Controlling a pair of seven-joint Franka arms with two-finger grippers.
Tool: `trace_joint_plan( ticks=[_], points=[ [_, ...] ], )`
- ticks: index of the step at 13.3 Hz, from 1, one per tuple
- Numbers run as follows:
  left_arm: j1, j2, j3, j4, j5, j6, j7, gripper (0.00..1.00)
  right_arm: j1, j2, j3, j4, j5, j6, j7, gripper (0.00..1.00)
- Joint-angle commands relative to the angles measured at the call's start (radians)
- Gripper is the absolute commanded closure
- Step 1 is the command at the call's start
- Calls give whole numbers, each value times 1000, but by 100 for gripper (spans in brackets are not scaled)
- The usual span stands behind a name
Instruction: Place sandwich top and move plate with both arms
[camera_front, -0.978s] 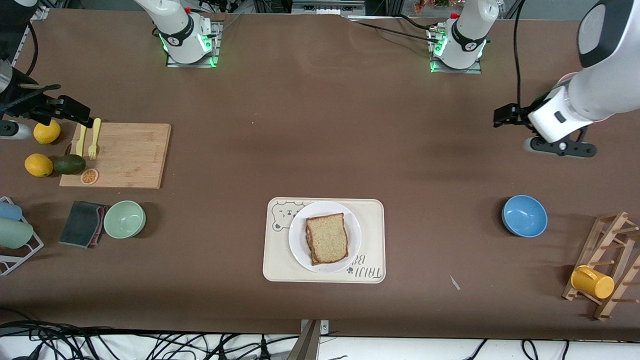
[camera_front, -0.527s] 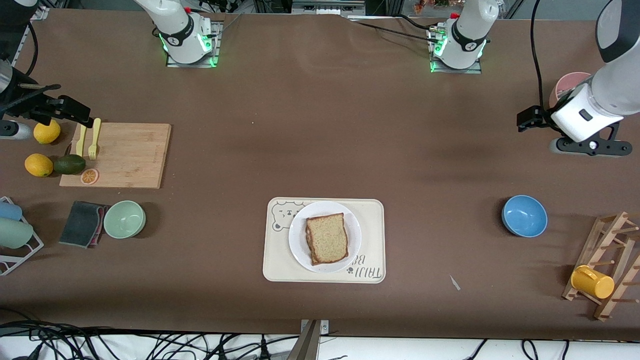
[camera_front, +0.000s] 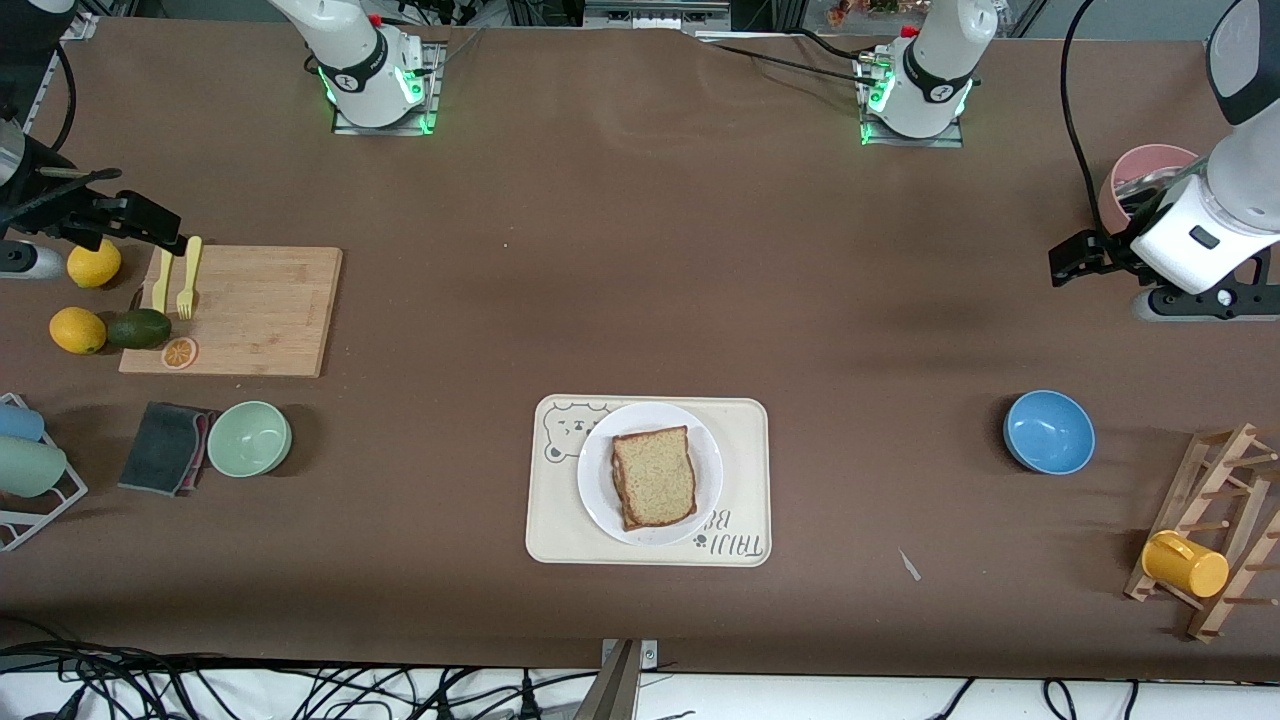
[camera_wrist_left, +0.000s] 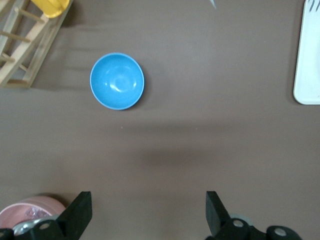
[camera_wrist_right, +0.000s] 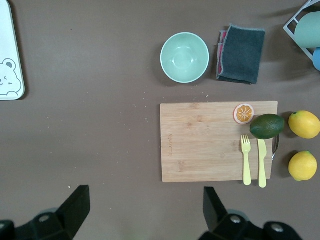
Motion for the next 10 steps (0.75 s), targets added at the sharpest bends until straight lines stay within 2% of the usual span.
trace_joint_plan(
  ticks=[1, 10],
  points=[
    [2, -9, -8, 13, 20, 17, -5, 0, -11, -12, 9, 4, 11, -14, -16, 0],
    [-12, -9, -11, 76, 9, -3, -11, 0, -10, -13, 9, 4, 13, -14, -16, 0]
  ],
)
